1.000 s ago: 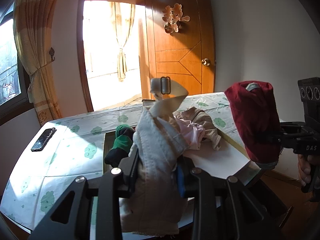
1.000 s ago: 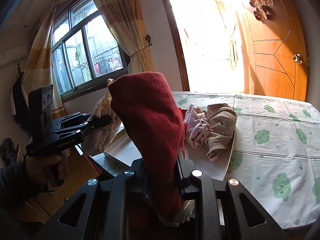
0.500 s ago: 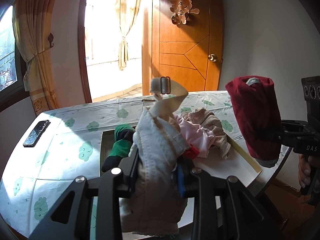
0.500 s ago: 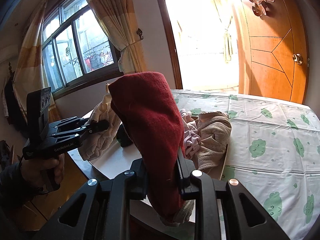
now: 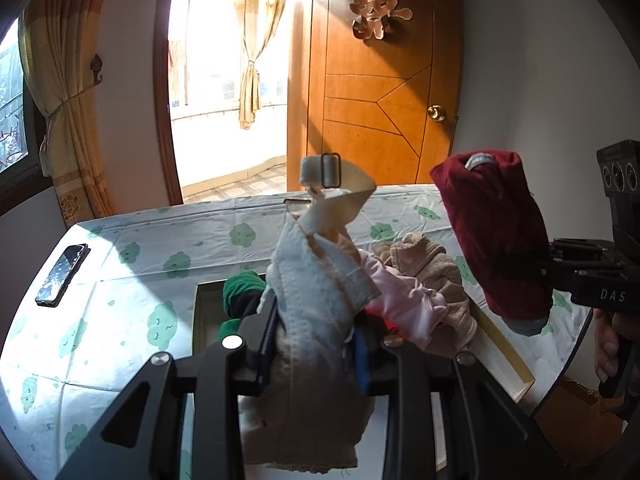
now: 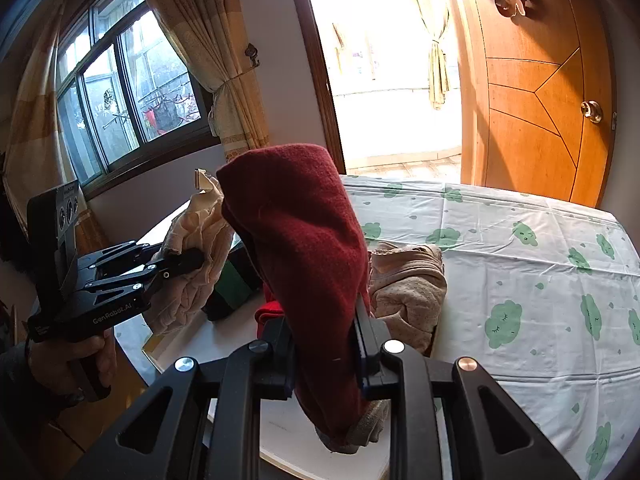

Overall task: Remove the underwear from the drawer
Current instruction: 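Carry the beige bra and red cloth over the cardboard tray with both grippers, then lower both held items into the tray and open both grippers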

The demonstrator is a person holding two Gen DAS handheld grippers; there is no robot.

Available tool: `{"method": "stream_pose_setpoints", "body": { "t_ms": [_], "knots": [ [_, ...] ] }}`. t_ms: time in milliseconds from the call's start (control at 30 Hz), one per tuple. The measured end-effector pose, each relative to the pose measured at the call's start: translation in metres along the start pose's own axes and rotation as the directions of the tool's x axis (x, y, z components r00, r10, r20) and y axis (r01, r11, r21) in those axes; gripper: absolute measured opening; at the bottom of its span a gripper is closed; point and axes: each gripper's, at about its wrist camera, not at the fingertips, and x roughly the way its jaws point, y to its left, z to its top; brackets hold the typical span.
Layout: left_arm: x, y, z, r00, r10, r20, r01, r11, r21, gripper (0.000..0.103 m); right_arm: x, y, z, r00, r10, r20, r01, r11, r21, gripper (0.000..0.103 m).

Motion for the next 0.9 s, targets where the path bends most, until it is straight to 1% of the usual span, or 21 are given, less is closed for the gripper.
{"method": "stream_pose_setpoints", "body": {
  "t_ms": [267, 433, 633, 700, 900],
  "knots": [
    [0.023, 0.008, 0.013, 1.0, 0.0, -0.028, -0.002, 0.999, -0.052, 0.03, 0.029, -0.002, 0.018, 0.998, -0.031, -0.049, 0.031, 0.999, 0.005, 0.024],
    [0.038, 0.016, 0.019, 0.999, -0.016, -0.042, 0.011, 0.994, -0.109, 0.03, 0.052, -0.003, 0.026, 0.994, -0.043, -0.1, 0.046, 0.999, 0.028, 0.024],
    [0.056, 0.019, 0.021, 0.998, 0.002, -0.061, -0.009, 0.993, -0.115, 0.03, 0.074, -0.005, 0.033, 0.989, -0.058, -0.135, 0.065, 0.997, 0.045, 0.024],
    [0.062, 0.019, 0.02, 0.997, 0.005, -0.072, -0.013, 0.994, -0.113, 0.03, 0.082, -0.004, 0.034, 0.987, -0.075, -0.144, 0.081, 0.996, 0.036, 0.024],
    [0.077, 0.011, 0.015, 0.995, 0.024, -0.097, -0.031, 0.997, -0.072, 0.03, 0.099, -0.005, 0.034, 0.981, -0.101, -0.166, 0.106, 0.994, 0.023, 0.025]
  ]
}}
